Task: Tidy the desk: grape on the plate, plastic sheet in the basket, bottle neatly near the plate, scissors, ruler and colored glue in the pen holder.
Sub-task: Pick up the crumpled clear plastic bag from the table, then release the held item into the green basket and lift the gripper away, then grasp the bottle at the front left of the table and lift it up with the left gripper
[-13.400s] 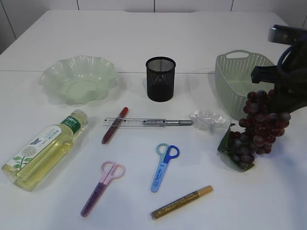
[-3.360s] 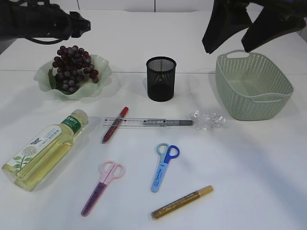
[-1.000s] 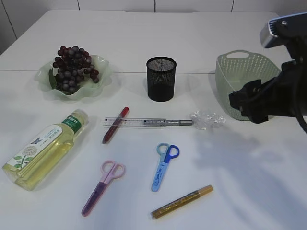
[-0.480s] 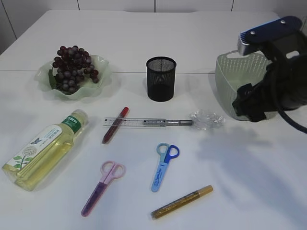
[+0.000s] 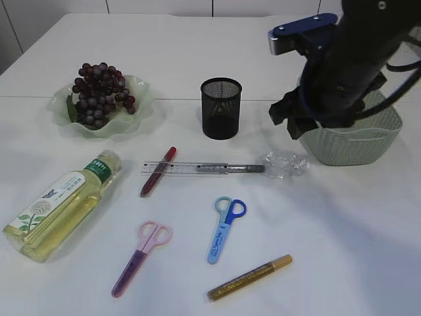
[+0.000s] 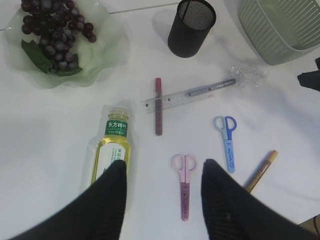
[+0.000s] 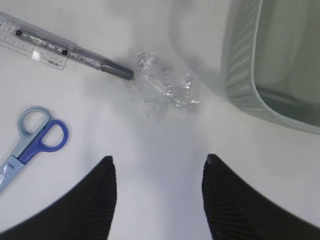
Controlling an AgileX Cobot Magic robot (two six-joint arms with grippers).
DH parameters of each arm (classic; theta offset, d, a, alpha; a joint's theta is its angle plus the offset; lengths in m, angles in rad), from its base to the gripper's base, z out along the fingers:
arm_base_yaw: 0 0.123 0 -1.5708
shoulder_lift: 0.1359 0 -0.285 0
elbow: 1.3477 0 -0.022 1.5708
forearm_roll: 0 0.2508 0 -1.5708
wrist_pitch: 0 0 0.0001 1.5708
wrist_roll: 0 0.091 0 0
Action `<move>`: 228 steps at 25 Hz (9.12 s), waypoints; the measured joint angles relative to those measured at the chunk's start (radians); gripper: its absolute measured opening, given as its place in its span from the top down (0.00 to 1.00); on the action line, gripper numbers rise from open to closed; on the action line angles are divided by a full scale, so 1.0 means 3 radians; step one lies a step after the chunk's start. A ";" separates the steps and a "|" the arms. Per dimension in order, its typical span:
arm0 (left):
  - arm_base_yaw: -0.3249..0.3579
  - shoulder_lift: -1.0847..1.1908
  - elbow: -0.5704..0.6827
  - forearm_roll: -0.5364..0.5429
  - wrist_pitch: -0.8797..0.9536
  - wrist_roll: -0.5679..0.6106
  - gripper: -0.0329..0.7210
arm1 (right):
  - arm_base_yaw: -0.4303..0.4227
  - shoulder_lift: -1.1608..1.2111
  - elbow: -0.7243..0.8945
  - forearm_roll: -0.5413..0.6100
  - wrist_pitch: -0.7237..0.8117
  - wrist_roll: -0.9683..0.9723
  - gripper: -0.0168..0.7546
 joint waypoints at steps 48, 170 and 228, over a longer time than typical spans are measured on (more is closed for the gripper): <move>0.0078 0.0000 0.0000 0.0009 0.0006 0.0000 0.48 | 0.0000 0.1361 -0.0986 -0.0350 0.0130 -0.0040 0.43; 0.0078 -0.0027 0.0000 -0.0047 0.0006 -0.0005 0.50 | -0.1060 0.1456 -0.2996 0.0186 0.1252 0.0028 0.47; -0.0551 0.1860 0.0574 0.0832 -0.0250 0.0091 0.19 | -0.1060 -0.2198 0.0566 0.1404 0.1252 -0.0215 0.46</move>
